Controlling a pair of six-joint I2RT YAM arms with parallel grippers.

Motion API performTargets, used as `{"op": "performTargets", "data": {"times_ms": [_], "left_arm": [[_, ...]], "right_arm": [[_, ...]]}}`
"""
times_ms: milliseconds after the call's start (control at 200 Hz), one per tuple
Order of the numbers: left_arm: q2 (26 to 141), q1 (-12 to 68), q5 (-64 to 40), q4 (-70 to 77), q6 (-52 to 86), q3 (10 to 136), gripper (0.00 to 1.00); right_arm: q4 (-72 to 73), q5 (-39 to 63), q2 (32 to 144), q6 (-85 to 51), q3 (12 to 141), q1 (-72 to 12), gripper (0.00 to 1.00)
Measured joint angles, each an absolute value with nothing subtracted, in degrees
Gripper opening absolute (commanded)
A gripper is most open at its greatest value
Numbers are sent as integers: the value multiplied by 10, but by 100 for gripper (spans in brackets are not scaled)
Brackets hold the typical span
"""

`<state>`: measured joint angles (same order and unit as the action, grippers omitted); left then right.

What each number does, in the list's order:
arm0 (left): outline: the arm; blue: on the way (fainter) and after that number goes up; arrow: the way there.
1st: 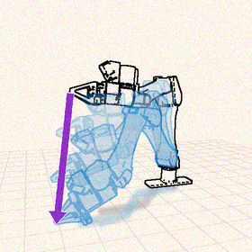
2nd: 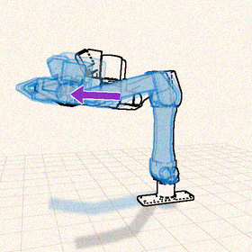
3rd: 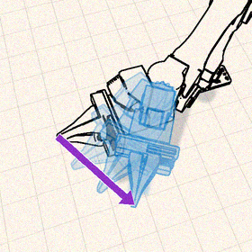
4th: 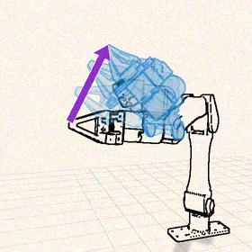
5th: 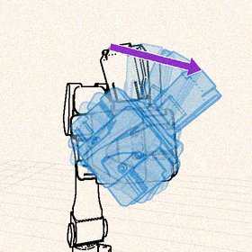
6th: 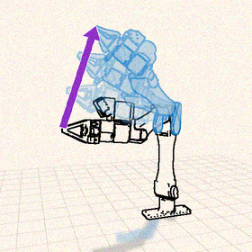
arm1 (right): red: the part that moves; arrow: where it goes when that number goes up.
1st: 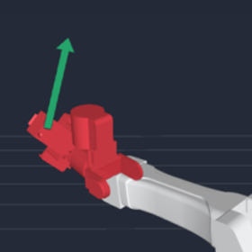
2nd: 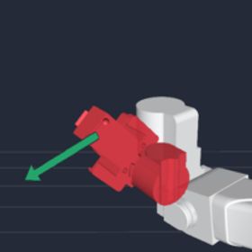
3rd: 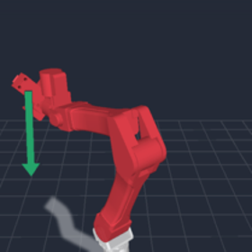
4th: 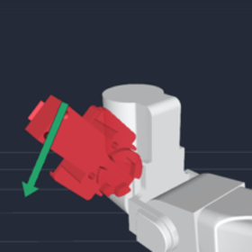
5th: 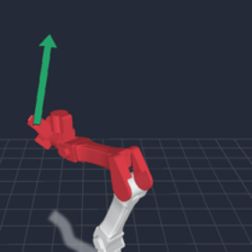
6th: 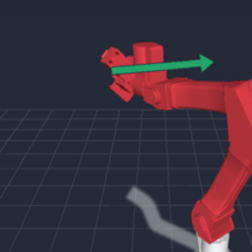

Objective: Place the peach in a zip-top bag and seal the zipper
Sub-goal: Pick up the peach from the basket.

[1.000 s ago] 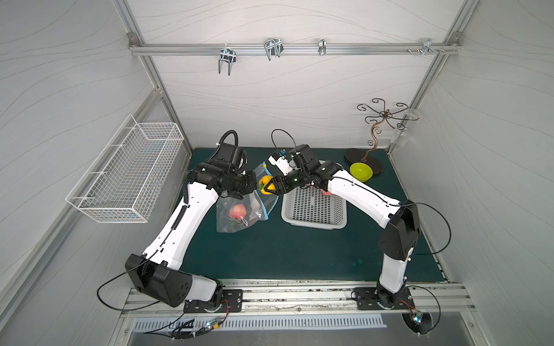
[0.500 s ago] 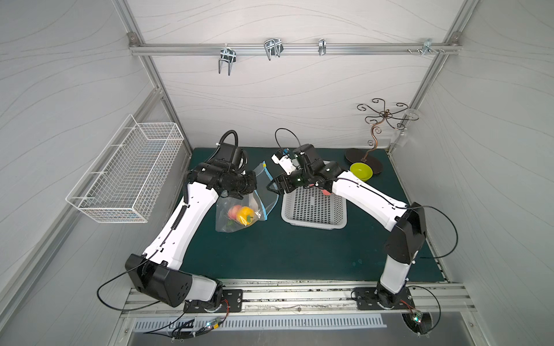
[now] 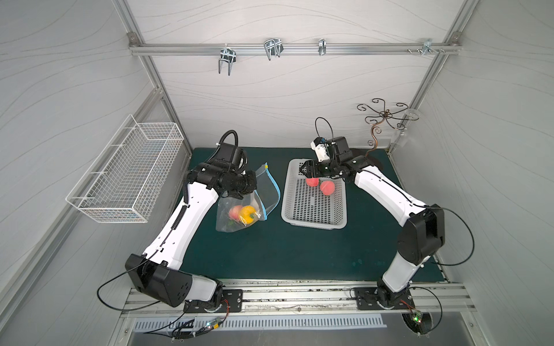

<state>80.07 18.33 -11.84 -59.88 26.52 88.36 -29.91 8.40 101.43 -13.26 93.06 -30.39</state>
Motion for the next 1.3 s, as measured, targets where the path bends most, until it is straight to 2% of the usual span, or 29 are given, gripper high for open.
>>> {"op": "performTargets", "data": {"times_ms": [300,740,940,1110,1301], "left_arm": [[801,183,-118,-599,265,884,0],[801,183,-118,-599,263,884,0],[801,183,-118,-599,263,884,0],[801,183,-118,-599,263,884,0],[801,183,-118,-599,261,884,0]], "right_arm": [[-358,-5,1136,-120,1000,-292,79],[-407,-32,1274,-131,1120,-259,80],[-422,-22,1314,-136,1145,-255,76],[-427,-7,1327,-137,1159,-253,64],[-425,17,1322,-140,1157,-253,63]]}}
